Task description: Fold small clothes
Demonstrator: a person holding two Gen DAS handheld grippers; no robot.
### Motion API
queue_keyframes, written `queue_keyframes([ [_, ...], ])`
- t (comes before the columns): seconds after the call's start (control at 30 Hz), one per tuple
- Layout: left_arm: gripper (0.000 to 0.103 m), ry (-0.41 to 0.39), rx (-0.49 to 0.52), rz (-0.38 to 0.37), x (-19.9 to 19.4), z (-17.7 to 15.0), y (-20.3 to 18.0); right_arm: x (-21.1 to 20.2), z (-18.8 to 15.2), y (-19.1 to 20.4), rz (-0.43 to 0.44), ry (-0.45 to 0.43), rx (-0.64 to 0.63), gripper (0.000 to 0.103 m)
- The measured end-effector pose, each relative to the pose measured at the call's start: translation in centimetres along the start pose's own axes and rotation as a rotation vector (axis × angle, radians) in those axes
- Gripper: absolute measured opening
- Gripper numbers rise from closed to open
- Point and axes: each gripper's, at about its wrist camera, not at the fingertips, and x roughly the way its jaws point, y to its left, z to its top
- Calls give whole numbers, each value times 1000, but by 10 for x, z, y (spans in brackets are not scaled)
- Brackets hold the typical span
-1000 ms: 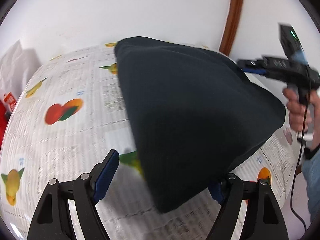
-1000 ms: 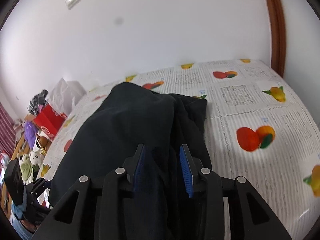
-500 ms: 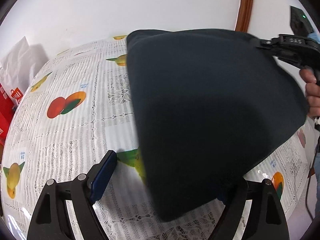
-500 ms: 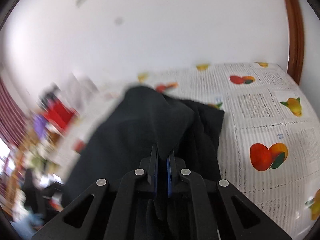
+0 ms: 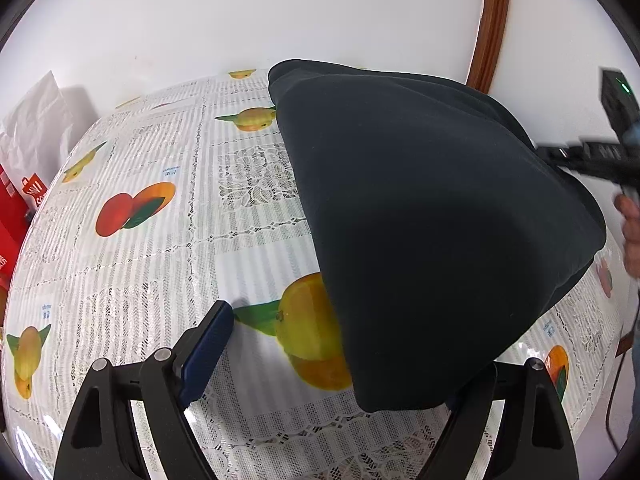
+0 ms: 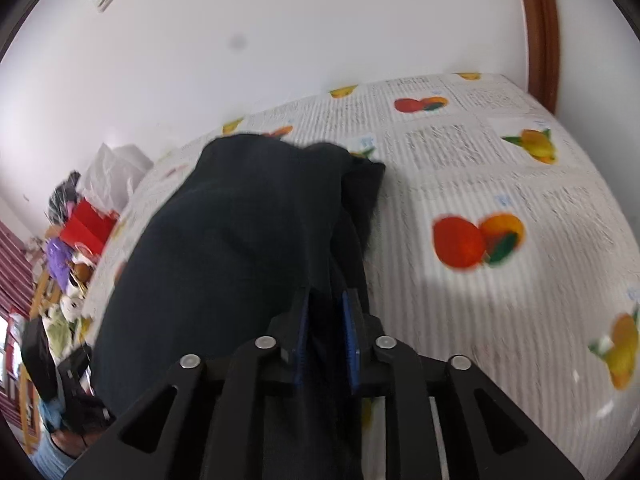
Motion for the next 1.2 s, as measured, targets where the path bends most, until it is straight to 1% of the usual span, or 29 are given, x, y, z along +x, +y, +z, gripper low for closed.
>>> queue_keyframes([
  [0.13,84,-1,3,-12,-8,-1,0,-23,-40,-1,-2,-2,-26,18],
  [0.2,83,-12,25,-19,-16,-5,-3,-37,-58,-1,-25,-44,-36,18],
  [0.27,83,-24,61,-5,-25,-10,-6,-51,-73,2,-17,-51,-62,19],
  [0.3,83,-37,84,9,-31,-13,-9,-61,-81,3,-38,-71,-73,19],
  [0.37,83,-63,116,27,-42,-17,-12,-72,-90,6,-57,-93,-89,22],
  [0.4,83,-75,123,33,-47,-17,-13,-78,-96,6,-61,-90,-94,26],
  [0.43,83,-81,123,35,-50,-17,-13,-79,-100,7,-64,-83,-94,30],
  [0.47,82,-83,118,36,-51,-16,-13,-80,-105,6,-63,-74,-84,32],
  [0.57,74,-91,89,6,-55,-13,-11,-73,-117,2,-30,-36,-39,33],
  [0.63,70,-78,83,-5,-53,-11,-14,-65,-123,2,-5,-35,-1,33],
  [0.67,63,-62,87,-12,-50,-10,-16,-60,-124,3,5,-39,12,33],
  [0.7,50,-48,88,-19,-47,-9,-18,-55,-125,4,12,-38,19,33],
  [0.73,43,-41,89,-27,-45,-8,-20,-49,-125,6,27,-41,31,34],
  [0.77,27,-47,89,-40,-47,-7,-21,-44,-124,8,39,-52,43,36],
  [0.8,20,-60,87,-31,-50,-7,-22,-41,-123,9,24,-65,51,35],
  [0.83,17,-73,91,-10,-53,-6,-21,-37,-120,11,-10,-83,52,19],
  [0.87,15,-78,96,13,-54,-6,-20,-37,-119,12,-31,-107,47,10],
  [0.9,14,-70,90,24,-53,-8,-16,-37,-116,10,-27,-130,46,9],
  [0.93,14,-51,78,19,-51,-10,-13,-37,-115,7,-18,-143,55,8],
  [0.97,14,-27,65,-3,-46,-14,-8,-35,-114,4,-18,-138,66,8],
  [1.0,14,-23,72,-10,-45,-17,-9,-33,-114,2,-17,-127,70,8],
  [1.03,14,-23,83,-6,-45,-18,-10,-33,-115,3,-25,-124,61,8],
  [1.07,17,-22,90,-2,-47,-20,-11,-34,-115,6,-39,-125,39,8],
  [1.1,18,-20,85,-13,-50,-20,-11,-35,-115,9,-52,-121,14,9],
  [1.13,20,-15,77,-28,-52,-20,-10,-39,-115,11,-64,-115,-5,9],
  [1.17,26,-13,68,-44,-56,-20,-9,-43,-115,11,-72,-114,-12,10],
  [1.2,34,-22,62,-59,-62,-21,-7,-51,-114,9,-76,-121,-13,10],
])
